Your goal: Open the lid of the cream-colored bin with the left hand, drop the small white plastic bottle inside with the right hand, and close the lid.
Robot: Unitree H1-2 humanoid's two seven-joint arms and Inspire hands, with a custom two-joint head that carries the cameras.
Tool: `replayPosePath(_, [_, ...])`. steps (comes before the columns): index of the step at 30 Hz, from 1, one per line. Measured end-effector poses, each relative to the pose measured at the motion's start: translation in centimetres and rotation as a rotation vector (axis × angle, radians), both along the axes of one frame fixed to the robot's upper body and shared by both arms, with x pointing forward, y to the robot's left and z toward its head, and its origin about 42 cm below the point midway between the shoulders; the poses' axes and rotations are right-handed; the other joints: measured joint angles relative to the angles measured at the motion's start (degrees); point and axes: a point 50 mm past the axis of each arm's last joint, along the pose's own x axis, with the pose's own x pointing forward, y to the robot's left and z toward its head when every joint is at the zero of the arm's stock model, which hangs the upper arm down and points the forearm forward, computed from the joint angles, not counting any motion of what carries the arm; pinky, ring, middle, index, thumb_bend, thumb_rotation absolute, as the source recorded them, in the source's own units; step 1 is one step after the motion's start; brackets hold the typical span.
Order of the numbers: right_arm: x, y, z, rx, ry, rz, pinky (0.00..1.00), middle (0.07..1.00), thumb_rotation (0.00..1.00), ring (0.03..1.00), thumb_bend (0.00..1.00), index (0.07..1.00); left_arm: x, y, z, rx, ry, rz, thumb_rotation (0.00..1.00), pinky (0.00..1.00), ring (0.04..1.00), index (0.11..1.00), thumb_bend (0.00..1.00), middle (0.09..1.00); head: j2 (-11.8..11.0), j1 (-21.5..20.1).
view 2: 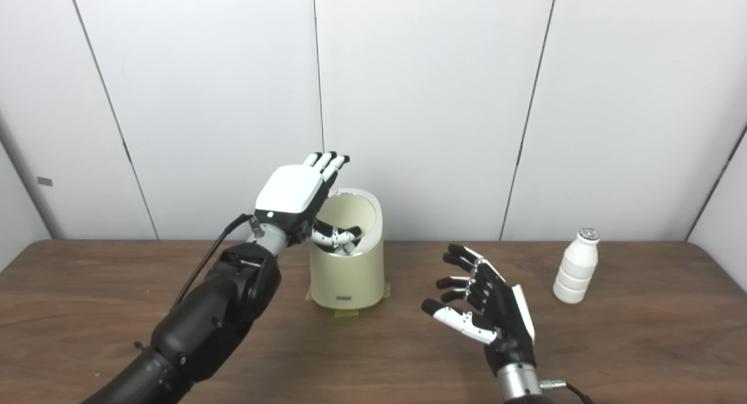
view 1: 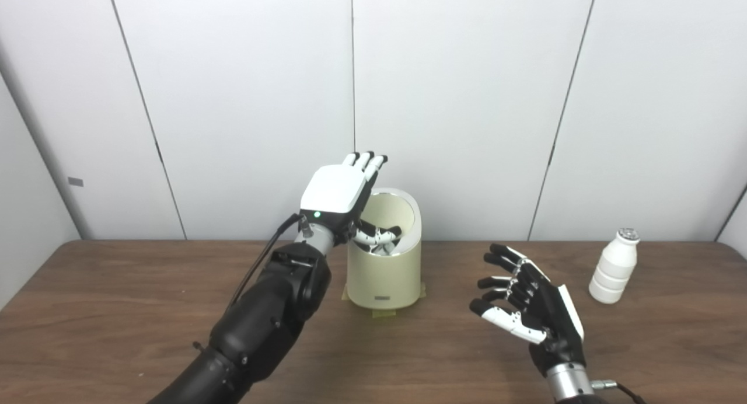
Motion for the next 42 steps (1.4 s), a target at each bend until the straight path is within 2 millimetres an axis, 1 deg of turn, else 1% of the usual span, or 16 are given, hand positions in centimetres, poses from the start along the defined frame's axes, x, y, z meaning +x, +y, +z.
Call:
replayPosePath(4, [0.0,0.0,0.0,-0.001,0.0,0.0,0.49,0.77,0.25,0.586,0.8,0.781,0.0,0.3,0.0,-0.01,0.001,0.009,0.0,0.85,1.0,1.0,0.76,1.0,0.18,0.0])
replayPosePath(9, [0.0,0.0,-0.1,0.0,0.005,0.001,0.49,0.77,0.24,0.58,0.81,0.775,0.1,0.5,0.2,-0.016,0.002,0.015,0.0,0.86,0.999,1.0,0.75,1.0,0.26,0.0])
replayPosePath(14, [0.0,0.1,-0.1,0.002,0.003,0.003,0.48,0.767,0.22,0.573,0.78,0.769,0.1,0.7,0.2,-0.015,0.003,0.018,0.0,0.87,1.0,1.0,0.76,1.0,0.26,0.09])
replayPosePath(20, [0.0,0.4,0.0,0.01,0.001,0.005,0.49,0.766,0.22,0.576,0.79,0.767,0.1,0.8,0.4,-0.013,0.005,0.022,0.0,0.87,0.999,1.0,0.76,1.0,0.44,0.0])
replayPosePath(24, [0.0,0.4,-0.1,0.012,0.002,0.006,0.48,0.766,0.21,0.574,0.79,0.761,0.1,1.0,0.4,-0.011,0.005,0.026,0.0,0.86,0.997,1.0,0.76,1.0,0.53,-0.09])
replayPosePath(28, [0.0,0.4,0.0,0.011,0.001,0.006,0.48,0.764,0.23,0.573,0.8,0.763,0.1,1.1,0.4,-0.006,-0.001,0.029,0.0,0.84,0.993,1.0,0.77,1.0,0.7,-0.17])
replayPosePath(32, [0.0,0.4,0.0,0.012,0.001,0.005,0.49,0.766,0.21,0.573,0.79,0.759,0.2,1.3,0.4,-0.002,-0.003,0.032,0.0,0.84,0.998,1.0,0.77,1.0,0.79,-0.18])
replayPosePath(34, [0.0,0.4,0.0,0.012,0.001,0.005,0.48,0.768,0.21,0.573,0.8,0.759,0.2,1.4,0.4,0.002,-0.001,0.035,0.0,0.86,1.0,1.0,0.75,1.0,0.97,-0.18])
replayPosePath(38, [0.0,0.4,0.1,0.012,-0.004,0.006,0.48,0.767,0.21,0.566,0.79,0.757,0.2,1.7,0.6,0.009,0.004,0.048,0.0,0.87,1.0,1.0,0.75,1.0,1.14,-0.26])
replayPosePath(42, [0.0,0.4,0.1,0.01,-0.004,0.006,0.48,0.768,0.22,0.574,0.79,0.757,0.2,1.9,0.7,0.021,0.01,0.059,0.0,0.86,0.999,0.999,0.76,1.0,1.23,-0.18])
